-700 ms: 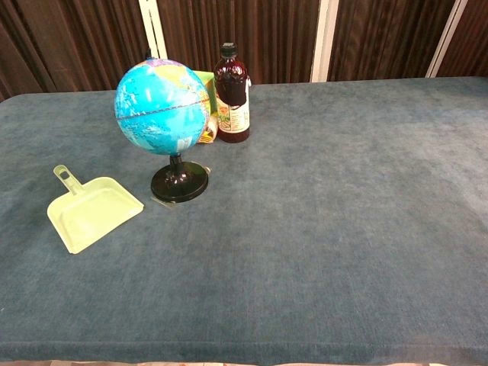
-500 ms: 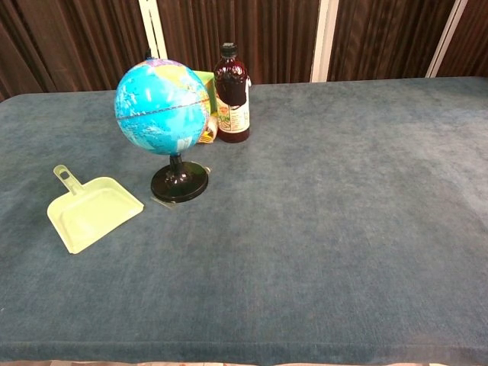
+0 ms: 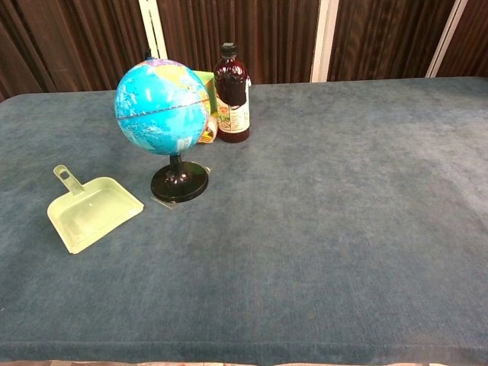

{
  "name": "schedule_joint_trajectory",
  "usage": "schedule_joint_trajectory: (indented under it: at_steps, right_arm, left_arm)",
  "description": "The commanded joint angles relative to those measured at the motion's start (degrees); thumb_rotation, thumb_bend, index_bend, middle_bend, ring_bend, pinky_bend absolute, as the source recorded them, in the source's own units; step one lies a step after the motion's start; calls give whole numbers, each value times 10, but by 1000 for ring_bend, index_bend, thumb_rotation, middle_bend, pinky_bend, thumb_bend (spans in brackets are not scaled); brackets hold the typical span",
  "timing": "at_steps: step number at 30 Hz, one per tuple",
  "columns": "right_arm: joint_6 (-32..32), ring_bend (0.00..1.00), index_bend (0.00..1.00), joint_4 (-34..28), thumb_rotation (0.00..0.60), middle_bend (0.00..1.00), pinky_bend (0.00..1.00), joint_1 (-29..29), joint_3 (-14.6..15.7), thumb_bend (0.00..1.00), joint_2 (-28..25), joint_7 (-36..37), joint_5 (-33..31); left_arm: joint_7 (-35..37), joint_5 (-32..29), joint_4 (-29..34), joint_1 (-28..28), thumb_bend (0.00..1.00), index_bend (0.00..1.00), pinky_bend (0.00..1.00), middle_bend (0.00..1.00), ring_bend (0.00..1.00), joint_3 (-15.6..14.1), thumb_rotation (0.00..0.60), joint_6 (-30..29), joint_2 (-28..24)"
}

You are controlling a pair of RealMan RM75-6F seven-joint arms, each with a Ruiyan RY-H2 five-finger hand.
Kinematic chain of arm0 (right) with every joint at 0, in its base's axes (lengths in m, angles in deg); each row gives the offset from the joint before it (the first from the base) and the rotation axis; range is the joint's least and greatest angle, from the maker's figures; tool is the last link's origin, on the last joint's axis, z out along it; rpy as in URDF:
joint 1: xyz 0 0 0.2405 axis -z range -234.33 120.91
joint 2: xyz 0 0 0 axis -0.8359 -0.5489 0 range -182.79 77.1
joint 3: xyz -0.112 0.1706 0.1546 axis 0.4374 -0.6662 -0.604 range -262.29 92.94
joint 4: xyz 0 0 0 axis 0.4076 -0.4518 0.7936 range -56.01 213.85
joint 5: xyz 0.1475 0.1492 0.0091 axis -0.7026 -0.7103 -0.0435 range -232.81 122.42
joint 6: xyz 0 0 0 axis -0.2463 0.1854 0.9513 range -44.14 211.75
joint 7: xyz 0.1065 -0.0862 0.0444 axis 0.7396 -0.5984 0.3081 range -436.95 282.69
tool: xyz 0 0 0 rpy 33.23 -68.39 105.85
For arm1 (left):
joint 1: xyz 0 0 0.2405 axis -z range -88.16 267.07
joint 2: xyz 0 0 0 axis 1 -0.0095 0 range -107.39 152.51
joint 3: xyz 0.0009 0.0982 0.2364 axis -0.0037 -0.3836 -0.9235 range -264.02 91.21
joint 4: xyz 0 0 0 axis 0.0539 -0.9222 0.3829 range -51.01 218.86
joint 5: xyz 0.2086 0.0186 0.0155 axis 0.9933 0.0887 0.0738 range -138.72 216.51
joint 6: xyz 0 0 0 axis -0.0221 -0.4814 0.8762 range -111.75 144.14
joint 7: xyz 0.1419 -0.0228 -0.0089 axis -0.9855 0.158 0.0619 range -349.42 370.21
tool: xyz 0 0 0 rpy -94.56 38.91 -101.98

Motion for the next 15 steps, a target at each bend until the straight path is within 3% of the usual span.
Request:
schedule_joint_trajectory:
  at_steps: [1,10,15]
  right_arm:
    - [-8,0,0,-2,600,0,0,-3,2,182,-3,3,-2]
    - [-25,0,0,-3,600,0,0,-9,4,182,-10,11,-7]
    - [-32,0,0,-3,600,0,0,-11,3,182,-8,6,-14]
  left_arm:
    - [-46,-27,48,46,300,0,25,0,0,34,600,46,25]
    - [-139,-105,85,97,280,0,0,0,0,99,578,91,68]
    - [-187,-132,91,126,278,0,0,0,0,117,555,119,92]
